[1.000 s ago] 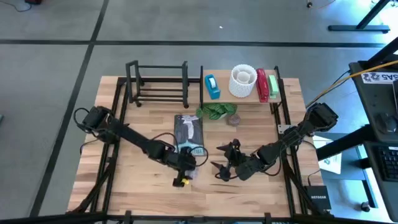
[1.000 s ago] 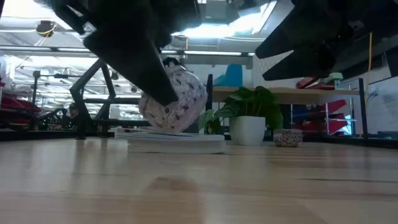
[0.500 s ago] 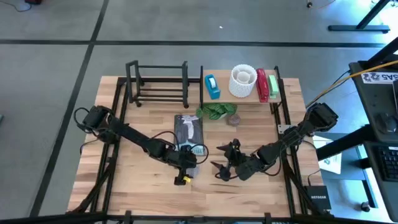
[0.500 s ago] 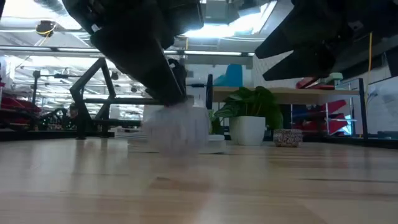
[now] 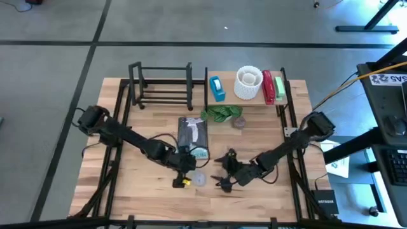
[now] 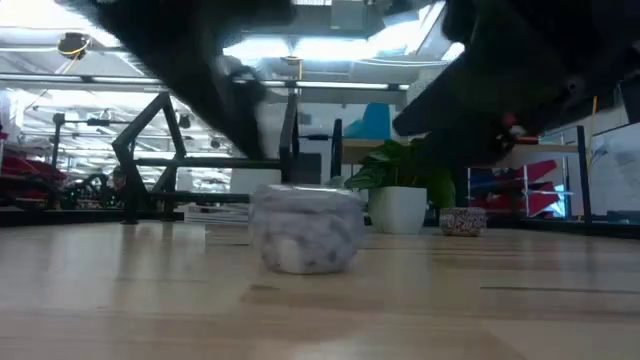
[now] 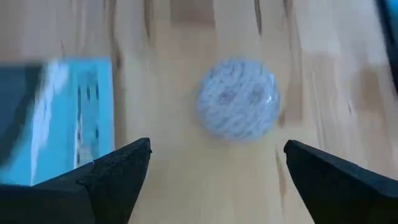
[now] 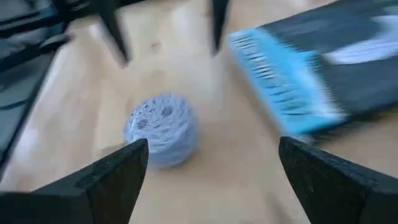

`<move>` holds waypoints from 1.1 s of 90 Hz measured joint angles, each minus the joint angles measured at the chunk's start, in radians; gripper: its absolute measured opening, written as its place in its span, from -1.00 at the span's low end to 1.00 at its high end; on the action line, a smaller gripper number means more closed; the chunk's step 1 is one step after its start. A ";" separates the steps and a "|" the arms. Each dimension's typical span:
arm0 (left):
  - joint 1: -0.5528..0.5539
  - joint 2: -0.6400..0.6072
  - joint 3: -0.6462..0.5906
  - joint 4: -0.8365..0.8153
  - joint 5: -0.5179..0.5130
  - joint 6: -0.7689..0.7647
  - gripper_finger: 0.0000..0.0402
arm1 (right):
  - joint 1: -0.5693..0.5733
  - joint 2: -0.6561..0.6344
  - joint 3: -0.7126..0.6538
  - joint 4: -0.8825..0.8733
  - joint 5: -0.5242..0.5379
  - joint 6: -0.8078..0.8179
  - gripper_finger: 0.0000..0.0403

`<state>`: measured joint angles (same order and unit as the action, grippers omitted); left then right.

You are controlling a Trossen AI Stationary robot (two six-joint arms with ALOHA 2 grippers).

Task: Stock shelves
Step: Put the white patterned scented candle below the shelf

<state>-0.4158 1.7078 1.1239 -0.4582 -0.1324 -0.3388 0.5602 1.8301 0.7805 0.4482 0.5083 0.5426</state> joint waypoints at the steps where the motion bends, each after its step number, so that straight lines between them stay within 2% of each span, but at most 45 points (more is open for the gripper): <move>1: -0.007 -0.001 -0.001 -0.012 -0.006 -0.010 0.77 | 0.000 0.010 0.004 0.005 -0.009 -0.009 0.71; 15: -0.118 0.004 -0.046 -0.025 -0.099 -0.169 0.77 | 0.002 0.126 0.062 0.005 -0.072 -0.089 0.71; 29: -0.211 0.015 -0.130 0.136 -0.249 -0.291 0.77 | -0.004 0.205 0.134 0.029 -0.106 -0.182 0.71; 40: -0.221 0.018 -0.190 0.271 -0.339 -0.334 0.77 | -0.028 0.236 0.184 0.058 -0.112 -0.239 0.71; 58: -0.191 0.032 -0.257 0.468 -0.335 -0.320 0.77 | -0.093 0.265 0.207 0.073 -0.174 -0.237 0.71; 79: -0.166 0.060 -0.267 0.483 -0.333 -0.311 0.77 | -0.124 0.285 0.224 0.147 -0.299 -0.298 0.71; 99: -0.154 0.070 -0.263 0.541 -0.389 -0.247 0.77 | -0.123 0.286 0.250 0.118 -0.279 -0.354 0.71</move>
<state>-0.5699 1.7775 0.8605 0.0826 -0.5213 -0.5857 0.4368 2.1159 1.0305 0.5662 0.2296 0.1885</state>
